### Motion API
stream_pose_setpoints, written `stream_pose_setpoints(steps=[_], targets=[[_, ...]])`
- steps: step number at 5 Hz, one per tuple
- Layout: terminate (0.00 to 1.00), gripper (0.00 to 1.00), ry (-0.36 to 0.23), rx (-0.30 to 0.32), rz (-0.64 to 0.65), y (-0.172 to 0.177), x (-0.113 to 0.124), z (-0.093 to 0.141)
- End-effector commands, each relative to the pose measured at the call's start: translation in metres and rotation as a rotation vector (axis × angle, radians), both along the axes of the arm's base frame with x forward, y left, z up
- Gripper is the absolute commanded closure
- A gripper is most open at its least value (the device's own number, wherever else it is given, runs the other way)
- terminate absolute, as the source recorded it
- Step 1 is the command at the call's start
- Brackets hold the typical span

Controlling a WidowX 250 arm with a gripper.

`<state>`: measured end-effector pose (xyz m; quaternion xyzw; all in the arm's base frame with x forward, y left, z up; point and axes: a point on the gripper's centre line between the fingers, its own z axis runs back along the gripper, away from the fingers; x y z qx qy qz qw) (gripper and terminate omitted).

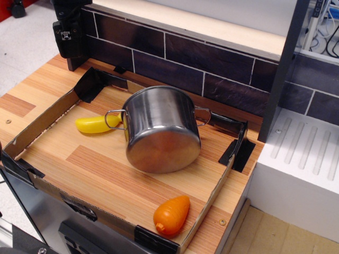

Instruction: Upright metal pot

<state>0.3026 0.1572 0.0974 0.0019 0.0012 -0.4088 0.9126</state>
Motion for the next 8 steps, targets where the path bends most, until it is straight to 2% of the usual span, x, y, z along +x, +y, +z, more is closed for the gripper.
stream_pose_setpoints(steps=[1, 2, 3, 4, 5, 6, 7, 8], targets=[[0.00, 0.00, 0.000, 0.000, 0.000, 0.000, 0.000, 0.000], [0.00, 0.00, -0.038, -0.014, -0.066, -0.008, -0.006, 0.013], [0.00, 0.00, -0.056, -0.061, -0.176, -0.021, -0.022, 0.029], [0.00, 0.00, -0.065, -0.108, -0.378, -0.040, -0.039, 0.039], [0.00, 0.00, -0.004, -0.152, -0.556, -0.054, -0.049, 0.037], [0.00, 0.00, -0.015, -0.245, -0.651, -0.060, -0.045, 0.026], [0.00, 0.00, -0.049, -0.289, -0.636, -0.070, -0.043, 0.017], [0.00, 0.00, -0.024, -0.346, -0.638, -0.081, -0.046, 0.009]])
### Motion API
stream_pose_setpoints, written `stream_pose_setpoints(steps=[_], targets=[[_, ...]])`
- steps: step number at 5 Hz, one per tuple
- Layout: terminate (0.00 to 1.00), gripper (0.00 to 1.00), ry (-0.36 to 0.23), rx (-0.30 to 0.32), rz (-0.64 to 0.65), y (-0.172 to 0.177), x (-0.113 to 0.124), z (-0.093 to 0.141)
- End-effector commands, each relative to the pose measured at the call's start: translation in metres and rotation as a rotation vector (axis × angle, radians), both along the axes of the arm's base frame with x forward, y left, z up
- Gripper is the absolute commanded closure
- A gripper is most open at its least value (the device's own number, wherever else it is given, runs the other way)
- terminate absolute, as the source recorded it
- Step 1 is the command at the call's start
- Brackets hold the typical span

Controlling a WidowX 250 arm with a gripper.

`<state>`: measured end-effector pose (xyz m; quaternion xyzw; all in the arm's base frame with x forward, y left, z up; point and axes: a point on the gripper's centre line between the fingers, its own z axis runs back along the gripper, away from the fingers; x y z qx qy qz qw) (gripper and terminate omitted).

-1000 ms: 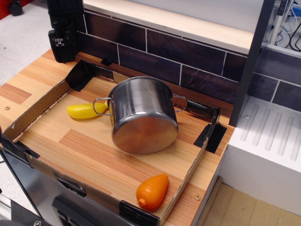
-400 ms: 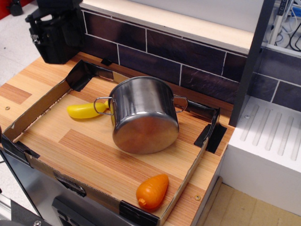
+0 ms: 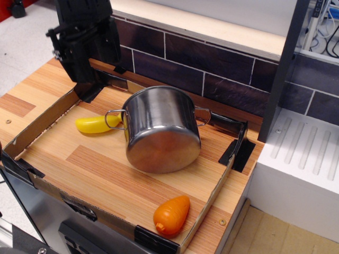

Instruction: Upright metal pot

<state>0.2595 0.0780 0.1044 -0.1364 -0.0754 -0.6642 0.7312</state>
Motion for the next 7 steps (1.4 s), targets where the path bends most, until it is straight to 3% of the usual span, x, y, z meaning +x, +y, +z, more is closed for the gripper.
stream_pose_setpoints(steps=[1, 2, 4, 6, 7], targets=[[0.00, 0.00, 0.035, -0.038, 0.008, -0.010, -0.005, -0.009], [0.00, 0.00, 0.101, -0.056, 0.021, -0.017, -0.002, -0.023], [0.00, 0.00, 0.161, -0.051, 0.001, -0.025, -0.002, -0.048], [0.00, 0.00, 0.244, -0.104, -0.121, -0.026, -0.005, -0.051], [0.00, 0.00, 0.244, -0.104, -0.140, -0.028, -0.005, -0.051]])
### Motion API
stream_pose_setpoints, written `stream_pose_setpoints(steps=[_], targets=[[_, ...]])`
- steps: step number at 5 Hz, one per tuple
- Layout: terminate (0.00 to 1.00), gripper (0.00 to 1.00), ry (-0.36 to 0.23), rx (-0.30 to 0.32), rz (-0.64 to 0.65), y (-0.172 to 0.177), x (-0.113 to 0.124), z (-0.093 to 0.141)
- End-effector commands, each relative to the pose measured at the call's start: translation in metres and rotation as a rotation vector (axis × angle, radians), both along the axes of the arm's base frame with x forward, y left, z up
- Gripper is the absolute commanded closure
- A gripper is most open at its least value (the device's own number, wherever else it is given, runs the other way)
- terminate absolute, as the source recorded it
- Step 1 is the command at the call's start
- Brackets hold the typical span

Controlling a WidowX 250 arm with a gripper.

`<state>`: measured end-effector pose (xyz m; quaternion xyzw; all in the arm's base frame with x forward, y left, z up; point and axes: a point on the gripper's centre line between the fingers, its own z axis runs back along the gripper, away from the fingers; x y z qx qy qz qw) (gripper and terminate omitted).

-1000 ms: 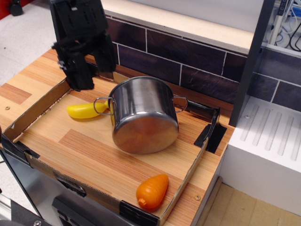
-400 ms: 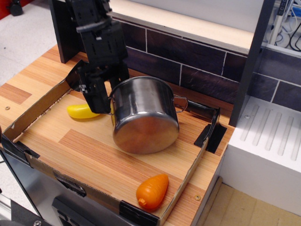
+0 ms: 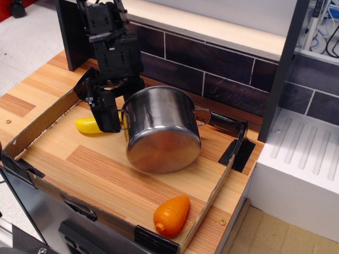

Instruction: Upright metal pot

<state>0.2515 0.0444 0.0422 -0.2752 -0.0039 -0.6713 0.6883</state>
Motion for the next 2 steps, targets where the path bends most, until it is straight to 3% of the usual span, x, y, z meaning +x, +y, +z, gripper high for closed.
stream_pose_setpoints(steps=[1, 2], targets=[[0.00, 1.00, -0.060, 0.005, -0.066, 0.0022, 0.0044, 0.0135], [0.00, 1.00, -0.080, 0.011, -0.069, 0.0032, 0.0090, 0.0127]])
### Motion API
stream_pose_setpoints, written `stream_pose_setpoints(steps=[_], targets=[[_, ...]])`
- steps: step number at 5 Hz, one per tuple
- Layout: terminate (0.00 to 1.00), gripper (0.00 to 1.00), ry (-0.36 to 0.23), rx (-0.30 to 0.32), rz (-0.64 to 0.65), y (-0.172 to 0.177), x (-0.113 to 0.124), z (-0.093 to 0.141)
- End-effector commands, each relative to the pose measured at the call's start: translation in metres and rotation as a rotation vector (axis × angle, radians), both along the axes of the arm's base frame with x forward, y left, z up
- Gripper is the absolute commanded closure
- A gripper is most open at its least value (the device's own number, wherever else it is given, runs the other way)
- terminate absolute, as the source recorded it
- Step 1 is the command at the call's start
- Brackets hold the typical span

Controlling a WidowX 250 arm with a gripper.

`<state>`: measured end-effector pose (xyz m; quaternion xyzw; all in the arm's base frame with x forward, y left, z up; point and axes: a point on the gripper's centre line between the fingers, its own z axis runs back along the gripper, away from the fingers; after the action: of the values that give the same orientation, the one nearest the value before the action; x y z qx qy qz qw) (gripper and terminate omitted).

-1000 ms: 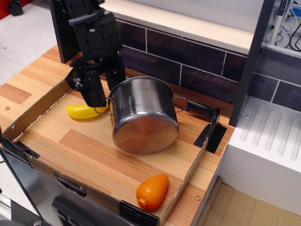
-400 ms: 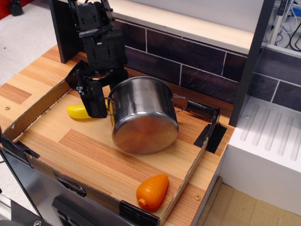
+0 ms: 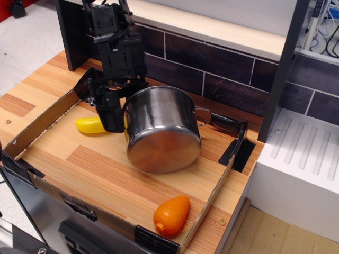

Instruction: Upright metal pot

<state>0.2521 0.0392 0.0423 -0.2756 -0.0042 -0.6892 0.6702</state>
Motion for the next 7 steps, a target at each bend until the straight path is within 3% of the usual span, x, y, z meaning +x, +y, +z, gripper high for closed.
stream_pose_setpoints(steps=[1, 2, 3, 4, 5, 6, 7], targets=[[0.00, 1.00, -0.089, 0.037, -0.048, 0.010, 0.014, 0.012], [0.00, 1.00, -0.188, 0.119, -0.055, 0.012, 0.018, 0.016], [0.00, 1.00, -0.331, 0.219, -0.133, 0.012, 0.013, 0.027], [0.00, 1.00, -0.406, 0.269, -0.185, 0.013, 0.007, 0.031], [0.00, 1.00, -0.576, 0.359, -0.207, 0.015, 0.006, 0.036], [0.00, 1.00, -0.718, 0.410, -0.237, 0.017, 0.003, 0.035], [0.00, 1.00, -0.812, 0.434, -0.293, 0.019, 0.001, 0.036]])
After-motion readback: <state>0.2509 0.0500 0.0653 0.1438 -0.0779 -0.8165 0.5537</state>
